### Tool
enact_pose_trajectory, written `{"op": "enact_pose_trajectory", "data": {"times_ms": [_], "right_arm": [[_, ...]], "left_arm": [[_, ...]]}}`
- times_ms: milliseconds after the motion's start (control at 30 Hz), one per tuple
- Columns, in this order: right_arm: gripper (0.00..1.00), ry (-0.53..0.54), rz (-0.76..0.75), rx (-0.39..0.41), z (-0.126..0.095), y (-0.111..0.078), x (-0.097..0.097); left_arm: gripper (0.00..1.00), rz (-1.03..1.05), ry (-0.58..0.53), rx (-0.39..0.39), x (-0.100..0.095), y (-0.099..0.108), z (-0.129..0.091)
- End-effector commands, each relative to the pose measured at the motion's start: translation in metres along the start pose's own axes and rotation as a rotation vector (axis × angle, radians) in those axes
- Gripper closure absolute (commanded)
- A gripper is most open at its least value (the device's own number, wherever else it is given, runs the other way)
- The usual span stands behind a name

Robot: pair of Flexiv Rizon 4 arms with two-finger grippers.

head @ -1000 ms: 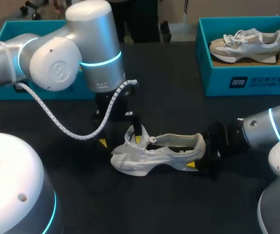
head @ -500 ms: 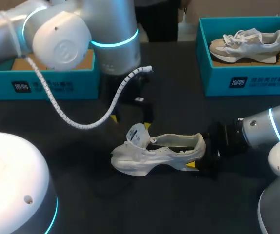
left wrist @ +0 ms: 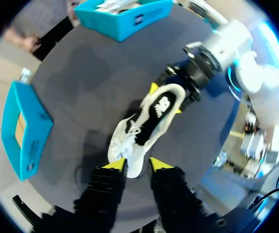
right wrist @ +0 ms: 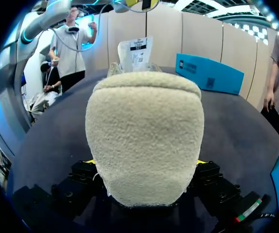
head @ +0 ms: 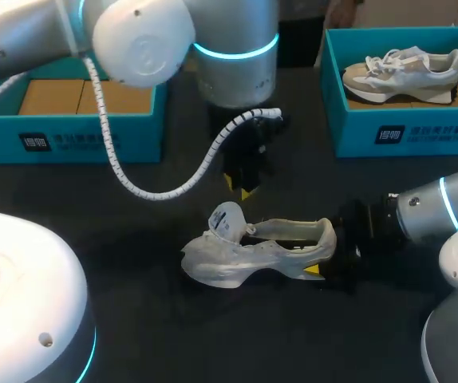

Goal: Take the shoe out of the shoebox, open the shoe tongue, remove and reinsert the insole, then place the shoe into the shoebox

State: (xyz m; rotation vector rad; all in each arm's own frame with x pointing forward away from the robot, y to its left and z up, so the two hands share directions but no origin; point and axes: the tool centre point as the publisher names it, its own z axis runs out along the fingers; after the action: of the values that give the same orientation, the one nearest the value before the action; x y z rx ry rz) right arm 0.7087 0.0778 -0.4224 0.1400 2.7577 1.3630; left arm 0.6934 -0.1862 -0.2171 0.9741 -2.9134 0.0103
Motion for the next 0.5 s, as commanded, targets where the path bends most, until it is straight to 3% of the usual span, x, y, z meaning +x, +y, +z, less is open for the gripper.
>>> {"op": "enact_pose_trajectory", "data": {"times_ms": [33, 433, 500], "right_arm": [[1.0, -0.003, -0.001, 0.002, 0.0009, 0.0007, 0.0008], [1.0, -0.003, -0.001, 0.002, 0.0009, 0.0007, 0.0008], [1.0, -0.003, -0.001, 0.002, 0.0009, 0.0007, 0.0008]], "left_arm": [[1.0, 0.021, -0.004, -0.033, 0.0011, -0.0098, -0.0007], [1.0, 0.021, -0.004, -0.033, 0.0011, -0.0098, -0.0007], [1.0, 0.096, 0.028, 0.036, -0.0025, -0.0151, 0.0034]]}}
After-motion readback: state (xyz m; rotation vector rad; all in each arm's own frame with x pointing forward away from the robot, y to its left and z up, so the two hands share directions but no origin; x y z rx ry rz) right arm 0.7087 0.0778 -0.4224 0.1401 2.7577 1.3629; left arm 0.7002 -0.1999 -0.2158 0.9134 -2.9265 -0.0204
